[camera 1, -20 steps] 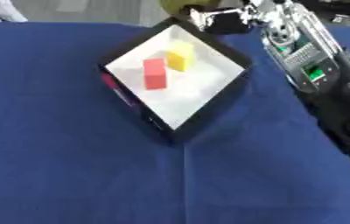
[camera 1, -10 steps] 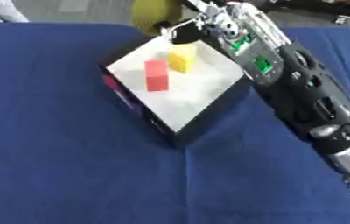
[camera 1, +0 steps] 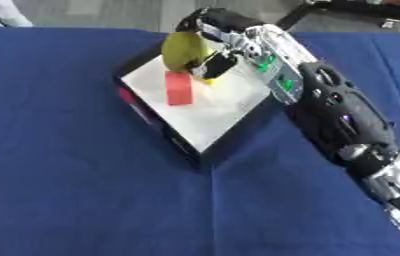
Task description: Pick up objects on the table and place them in the box.
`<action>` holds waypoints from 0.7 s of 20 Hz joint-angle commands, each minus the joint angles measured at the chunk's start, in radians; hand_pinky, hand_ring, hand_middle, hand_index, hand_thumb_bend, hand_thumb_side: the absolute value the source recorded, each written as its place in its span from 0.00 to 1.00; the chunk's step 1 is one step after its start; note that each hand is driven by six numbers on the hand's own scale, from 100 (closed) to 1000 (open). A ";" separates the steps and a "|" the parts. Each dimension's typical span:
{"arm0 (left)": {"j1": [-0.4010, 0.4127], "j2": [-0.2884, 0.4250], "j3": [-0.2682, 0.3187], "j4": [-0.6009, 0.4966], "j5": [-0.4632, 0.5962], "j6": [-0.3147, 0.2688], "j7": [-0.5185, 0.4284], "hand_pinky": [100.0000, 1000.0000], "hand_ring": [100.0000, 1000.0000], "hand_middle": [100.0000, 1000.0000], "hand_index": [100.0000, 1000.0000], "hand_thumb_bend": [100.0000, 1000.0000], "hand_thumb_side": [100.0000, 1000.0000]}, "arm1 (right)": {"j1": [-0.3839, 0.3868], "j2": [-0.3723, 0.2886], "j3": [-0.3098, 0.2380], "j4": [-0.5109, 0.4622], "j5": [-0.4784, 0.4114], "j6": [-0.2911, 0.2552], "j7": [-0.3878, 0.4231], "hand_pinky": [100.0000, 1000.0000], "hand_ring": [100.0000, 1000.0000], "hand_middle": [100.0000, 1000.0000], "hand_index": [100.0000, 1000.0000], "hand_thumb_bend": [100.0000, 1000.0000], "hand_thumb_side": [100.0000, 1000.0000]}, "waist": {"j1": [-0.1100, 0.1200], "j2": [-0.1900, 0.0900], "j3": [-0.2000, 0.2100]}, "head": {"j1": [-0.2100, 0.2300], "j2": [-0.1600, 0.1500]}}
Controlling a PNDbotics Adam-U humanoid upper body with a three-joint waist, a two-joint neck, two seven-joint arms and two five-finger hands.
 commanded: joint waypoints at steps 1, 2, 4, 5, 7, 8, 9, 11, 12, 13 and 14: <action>-0.002 0.017 0.014 -0.020 -0.007 -0.003 0.005 0.72 0.75 0.74 0.86 0.24 0.68 | -0.036 -0.007 -0.026 0.050 0.029 -0.047 -0.028 0.91 0.90 0.78 0.90 0.23 0.42 | 0.005 -0.016 -0.004 | 0.011 -0.017; 0.000 0.018 0.014 -0.020 -0.008 -0.003 0.006 0.72 0.75 0.74 0.86 0.24 0.68 | -0.038 -0.010 -0.032 0.059 0.039 -0.062 -0.041 0.92 0.90 0.78 0.90 0.25 0.45 | 0.005 -0.017 -0.006 | 0.014 -0.017; 0.002 0.018 0.014 -0.020 -0.008 -0.003 0.007 0.72 0.75 0.74 0.86 0.24 0.67 | -0.038 -0.016 -0.042 0.068 0.053 -0.091 -0.054 0.93 0.92 0.79 0.91 0.27 0.39 | 0.005 -0.018 -0.009 | 0.022 -0.016; 0.003 0.018 0.015 -0.020 -0.008 -0.003 0.007 0.72 0.75 0.74 0.86 0.25 0.67 | -0.037 -0.019 -0.049 0.071 0.054 -0.106 -0.053 0.94 0.92 0.79 0.91 0.34 0.12 | 0.006 -0.018 -0.011 | 0.024 -0.015; 0.005 0.018 0.015 -0.020 -0.008 -0.003 0.007 0.72 0.75 0.74 0.86 0.25 0.66 | -0.035 -0.026 -0.071 0.080 0.041 -0.133 -0.044 0.95 0.92 0.78 0.91 0.40 0.38 | 0.007 -0.019 -0.013 | 0.021 -0.014; 0.007 0.019 0.016 -0.019 -0.008 -0.002 0.008 0.72 0.75 0.74 0.86 0.25 0.66 | -0.035 -0.031 -0.086 0.082 0.034 -0.136 -0.047 0.95 0.92 0.78 0.90 0.40 0.43 | 0.007 -0.020 -0.015 | 0.020 -0.013; 0.008 0.019 0.016 -0.020 -0.008 -0.001 0.008 0.72 0.75 0.74 0.86 0.25 0.66 | -0.035 -0.034 -0.097 0.083 0.030 -0.134 -0.054 0.95 0.92 0.78 0.91 0.36 0.46 | 0.008 -0.021 -0.016 | 0.022 -0.014; 0.010 0.021 0.016 -0.020 -0.008 -0.001 0.007 0.72 0.75 0.74 0.86 0.25 0.66 | -0.035 -0.039 -0.109 0.084 0.020 -0.123 -0.069 0.96 0.92 0.78 0.91 0.35 0.45 | 0.009 -0.023 -0.018 | 0.024 -0.016; 0.011 0.021 0.016 -0.020 -0.008 -0.001 0.007 0.72 0.75 0.74 0.86 0.25 0.66 | -0.034 -0.041 -0.112 0.082 0.012 -0.119 -0.075 0.96 0.92 0.78 0.91 0.35 0.44 | 0.009 -0.024 -0.018 | 0.025 -0.016; 0.011 0.021 0.016 -0.020 -0.008 -0.001 0.007 0.72 0.75 0.74 0.86 0.25 0.66 | -0.034 -0.043 -0.113 0.080 0.003 -0.115 -0.079 0.96 0.92 0.78 0.91 0.36 0.43 | 0.009 -0.025 -0.019 | 0.025 -0.017; 0.012 0.021 0.017 -0.020 -0.008 -0.001 0.007 0.72 0.75 0.74 0.86 0.25 0.66 | -0.035 -0.045 -0.116 0.076 -0.008 -0.111 -0.082 0.96 0.92 0.78 0.91 0.38 0.37 | 0.010 -0.026 -0.019 | 0.027 -0.018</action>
